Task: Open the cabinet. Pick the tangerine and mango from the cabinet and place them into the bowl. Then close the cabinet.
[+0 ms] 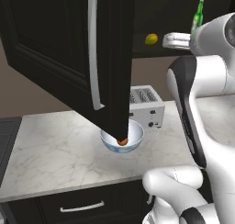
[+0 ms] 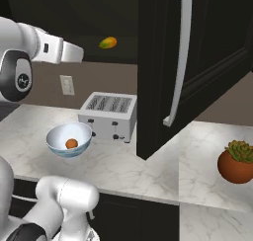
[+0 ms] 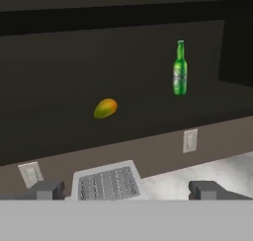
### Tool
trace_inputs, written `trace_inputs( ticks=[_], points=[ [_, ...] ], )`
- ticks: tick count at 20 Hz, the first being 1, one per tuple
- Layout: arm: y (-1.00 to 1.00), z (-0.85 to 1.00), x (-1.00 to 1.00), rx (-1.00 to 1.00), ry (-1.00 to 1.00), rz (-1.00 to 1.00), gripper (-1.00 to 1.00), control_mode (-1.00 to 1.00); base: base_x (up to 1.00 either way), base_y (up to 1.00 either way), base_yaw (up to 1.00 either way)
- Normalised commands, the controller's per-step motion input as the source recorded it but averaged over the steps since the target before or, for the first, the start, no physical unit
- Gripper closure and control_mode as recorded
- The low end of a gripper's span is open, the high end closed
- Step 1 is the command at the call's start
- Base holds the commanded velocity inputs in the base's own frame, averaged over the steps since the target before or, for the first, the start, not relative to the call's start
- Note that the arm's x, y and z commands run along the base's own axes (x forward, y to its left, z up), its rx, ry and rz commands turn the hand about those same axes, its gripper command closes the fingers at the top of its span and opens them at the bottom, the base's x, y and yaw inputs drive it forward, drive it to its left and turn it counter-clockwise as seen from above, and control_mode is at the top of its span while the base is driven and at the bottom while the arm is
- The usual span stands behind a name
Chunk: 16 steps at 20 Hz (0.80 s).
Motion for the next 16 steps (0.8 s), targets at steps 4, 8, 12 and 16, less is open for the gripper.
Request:
trace_inputs(
  ticks=[4, 8, 12, 16],
  points=[
    [-0.06, -0.07, 0.59, 0.00, 0.00, 0.01, -1.00, -1.00, 0.00, 0.00, 0.00],
    [-0.06, -0.02, 0.49, 0.02, 0.00, 0.04, -1.00, -1.00, 0.00, 0.00, 0.00],
    [-0.05, 0.00, 0.35, 0.08, 0.01, 0.06, -1.00, -1.00, 0.00, 0.00, 0.00],
    [-0.04, 0.00, 0.20, 0.11, 0.00, 0.08, -1.00, -1.00, 0.00, 0.00, 0.00]
  ],
)
